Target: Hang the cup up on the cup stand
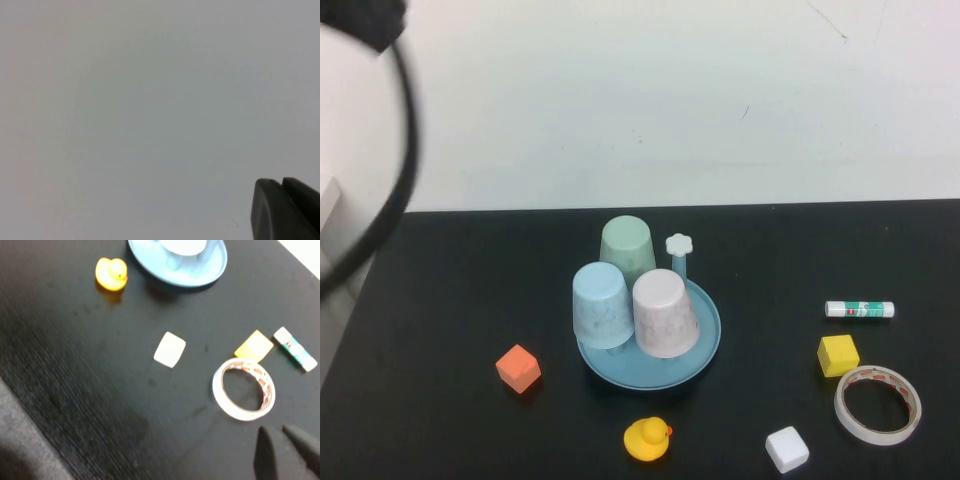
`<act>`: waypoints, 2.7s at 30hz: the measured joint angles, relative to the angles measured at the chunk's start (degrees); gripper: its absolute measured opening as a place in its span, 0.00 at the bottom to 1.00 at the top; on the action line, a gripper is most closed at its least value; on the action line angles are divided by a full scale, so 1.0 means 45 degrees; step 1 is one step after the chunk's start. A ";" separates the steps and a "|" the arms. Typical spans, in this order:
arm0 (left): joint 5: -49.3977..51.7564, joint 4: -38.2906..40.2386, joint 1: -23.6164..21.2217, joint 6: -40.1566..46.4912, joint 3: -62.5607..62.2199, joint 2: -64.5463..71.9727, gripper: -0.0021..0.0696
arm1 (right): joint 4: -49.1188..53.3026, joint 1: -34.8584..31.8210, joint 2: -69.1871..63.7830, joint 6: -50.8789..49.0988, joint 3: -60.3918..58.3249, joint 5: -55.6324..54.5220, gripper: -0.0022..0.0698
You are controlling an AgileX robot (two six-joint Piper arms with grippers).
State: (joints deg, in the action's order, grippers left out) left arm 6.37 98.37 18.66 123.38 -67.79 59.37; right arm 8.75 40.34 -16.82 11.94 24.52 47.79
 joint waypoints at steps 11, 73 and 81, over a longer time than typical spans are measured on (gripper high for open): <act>0.0833 0.0000 0.0000 0.0922 0.1992 -0.3826 0.03 | 0.0000 0.0000 0.0000 -0.0050 -0.0066 -0.0346 0.03; 0.0642 -0.9636 0.0000 0.0522 0.3518 -0.7534 0.03 | 0.0000 0.0000 0.0000 -0.0068 -0.0066 -0.0394 0.03; -0.2860 -1.2470 -0.0813 -0.0590 0.7096 -0.8384 0.03 | 0.0000 0.0000 0.0000 -0.0068 -0.0066 -0.0394 0.03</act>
State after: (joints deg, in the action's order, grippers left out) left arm -6.50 42.26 15.00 120.72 -35.86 21.64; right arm 8.75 40.34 -16.82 11.63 24.23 46.02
